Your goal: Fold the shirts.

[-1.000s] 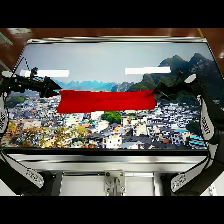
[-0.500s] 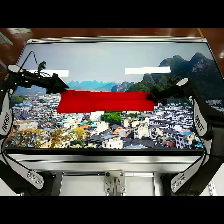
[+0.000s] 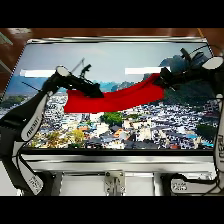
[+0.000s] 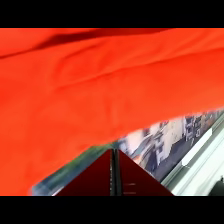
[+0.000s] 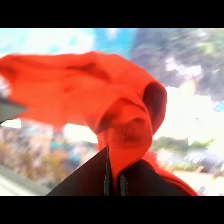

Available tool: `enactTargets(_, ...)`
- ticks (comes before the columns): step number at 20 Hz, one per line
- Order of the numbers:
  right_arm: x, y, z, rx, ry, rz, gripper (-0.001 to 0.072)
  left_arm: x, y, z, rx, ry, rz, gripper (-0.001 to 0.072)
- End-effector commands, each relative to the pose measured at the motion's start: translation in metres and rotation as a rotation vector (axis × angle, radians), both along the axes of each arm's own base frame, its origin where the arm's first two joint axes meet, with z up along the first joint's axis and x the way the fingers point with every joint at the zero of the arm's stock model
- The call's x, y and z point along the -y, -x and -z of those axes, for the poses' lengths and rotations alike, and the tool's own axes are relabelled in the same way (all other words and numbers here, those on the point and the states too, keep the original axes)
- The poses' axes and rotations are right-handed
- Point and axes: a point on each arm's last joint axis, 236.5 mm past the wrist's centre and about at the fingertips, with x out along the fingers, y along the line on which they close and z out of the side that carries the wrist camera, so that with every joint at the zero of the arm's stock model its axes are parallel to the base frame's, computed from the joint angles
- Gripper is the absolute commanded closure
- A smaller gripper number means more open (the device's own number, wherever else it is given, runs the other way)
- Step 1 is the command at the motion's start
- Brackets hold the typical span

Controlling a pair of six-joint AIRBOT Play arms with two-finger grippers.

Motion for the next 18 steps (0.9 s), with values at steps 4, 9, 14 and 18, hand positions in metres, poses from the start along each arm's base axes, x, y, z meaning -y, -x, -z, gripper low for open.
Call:
enactTargets(4, -0.011, 0.073, -0.102, 0.083, 0.003, 0.007, 0.0655, 0.139, 0.052, 0.020, 0.045, 0.048, 0.046, 0.0668)
enactTargets(9, 0.005, 0.089, -0.100, 0.046, 0.089, 0.048, 0.0655, 0.169, 0.067, 0.030, -0.042, 0.127, 0.016, 0.0670)
enactTargets(14, -0.023, 0.049, -0.081, 0.087, 0.071, 0.050, 0.0655, 0.052, -0.017, -0.025, 0.158, 0.017, -0.089, 0.0670)
enactTargets(18, -0.109, 0.001, -0.034, 0.122, 0.015, 0.005, 0.0655, -0.108, -0.073, -0.123, 0.349, -0.055, -0.310, 0.0670)
